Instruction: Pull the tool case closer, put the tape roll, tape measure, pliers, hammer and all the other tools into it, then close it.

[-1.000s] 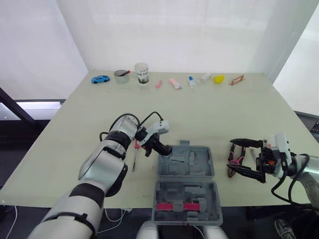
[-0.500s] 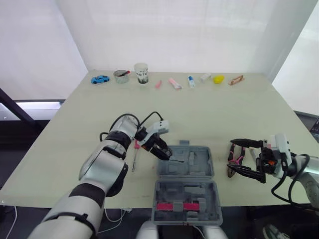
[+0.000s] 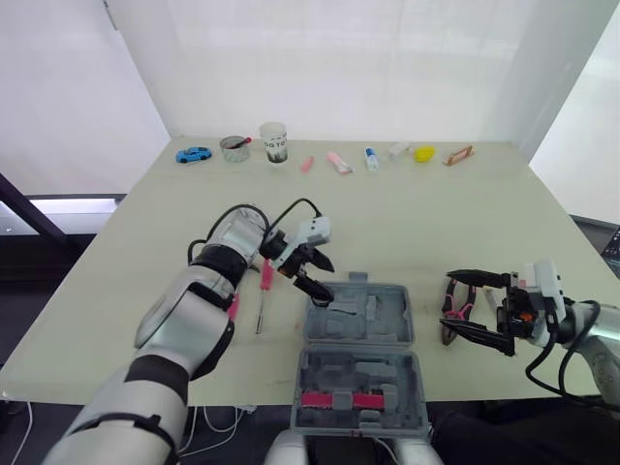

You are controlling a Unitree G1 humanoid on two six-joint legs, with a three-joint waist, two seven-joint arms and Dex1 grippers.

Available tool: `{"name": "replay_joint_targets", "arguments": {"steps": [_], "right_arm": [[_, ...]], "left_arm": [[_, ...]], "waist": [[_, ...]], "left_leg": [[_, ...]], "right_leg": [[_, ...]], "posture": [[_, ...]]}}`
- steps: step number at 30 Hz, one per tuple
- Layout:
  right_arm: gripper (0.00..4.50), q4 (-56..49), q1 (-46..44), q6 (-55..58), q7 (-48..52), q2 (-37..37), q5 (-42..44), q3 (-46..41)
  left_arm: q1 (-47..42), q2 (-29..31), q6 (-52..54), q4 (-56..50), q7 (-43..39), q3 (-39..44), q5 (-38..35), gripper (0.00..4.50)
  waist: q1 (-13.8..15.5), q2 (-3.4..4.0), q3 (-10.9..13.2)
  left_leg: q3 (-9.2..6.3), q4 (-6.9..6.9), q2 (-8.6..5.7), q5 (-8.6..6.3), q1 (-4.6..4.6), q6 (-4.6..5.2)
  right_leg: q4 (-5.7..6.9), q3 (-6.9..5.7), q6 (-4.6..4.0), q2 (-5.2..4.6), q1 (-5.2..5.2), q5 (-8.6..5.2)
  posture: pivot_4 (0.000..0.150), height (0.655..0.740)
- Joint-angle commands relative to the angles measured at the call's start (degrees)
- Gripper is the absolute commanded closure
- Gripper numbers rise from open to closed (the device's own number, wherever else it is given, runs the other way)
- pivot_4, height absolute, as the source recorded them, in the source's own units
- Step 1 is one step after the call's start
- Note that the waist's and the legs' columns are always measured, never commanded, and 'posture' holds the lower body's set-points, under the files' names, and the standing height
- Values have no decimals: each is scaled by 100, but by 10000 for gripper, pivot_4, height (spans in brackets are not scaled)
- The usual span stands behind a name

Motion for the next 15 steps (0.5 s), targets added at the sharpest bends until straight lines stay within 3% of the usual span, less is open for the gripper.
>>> {"name": "replay_joint_targets", "arguments": {"steps": [1, 5, 8, 10, 12, 15], "right_arm": [[0, -132, 10, -115, -64, 56, 32, -30], [0, -155, -27, -128, -147, 153, 3, 7], [0, -170, -49, -142, -203, 210, -17, 36], [0, -179, -66, -166, -251, 260, -33, 59], [0, -181, -80, -191, -292, 309, -51, 79], [0, -169, -95, -256, -358, 393, -84, 123]], "left_arm": [[80, 222, -9, -475, -258, 105, -527, 734], [411, 223, -199, -486, -217, 915, -962, 734], [801, 238, -386, -572, -176, 1368, -1052, 7310], [1084, 226, -453, -721, -111, 1658, -1142, 21196], [1320, 211, -549, -836, -72, 1876, -1199, 26368], [1699, 210, -652, -932, -57, 2141, -1240, 26368]], "waist": [[1, 1, 0], [10, 1, 0], [-1, 2, 0], [3, 2, 0], [4, 2, 0], [10, 2, 0]], "left_leg": [[-4, 1, -4, 0, 0, 0], [1, 1, -6, 0, 0, 0], [0, 2, -6, 0, 0, 0], [0, 2, -6, 0, 1, 0], [1, 2, -6, 0, 1, 0], [1, 3, -6, 0, 1, 0]], "right_leg": [[2, 24, -1, 18, 0, -1], [6, 32, 0, 17, 0, -2], [6, 32, -1, 17, 0, -2], [8, 31, -1, 18, 0, -2], [9, 31, -1, 17, 0, -2], [9, 31, 0, 16, 0, -2]], "posture": [[1500, 7400], [1500, 7400], [1500, 7400], [1500, 7400], [1500, 7400], [1500, 7400]]}}
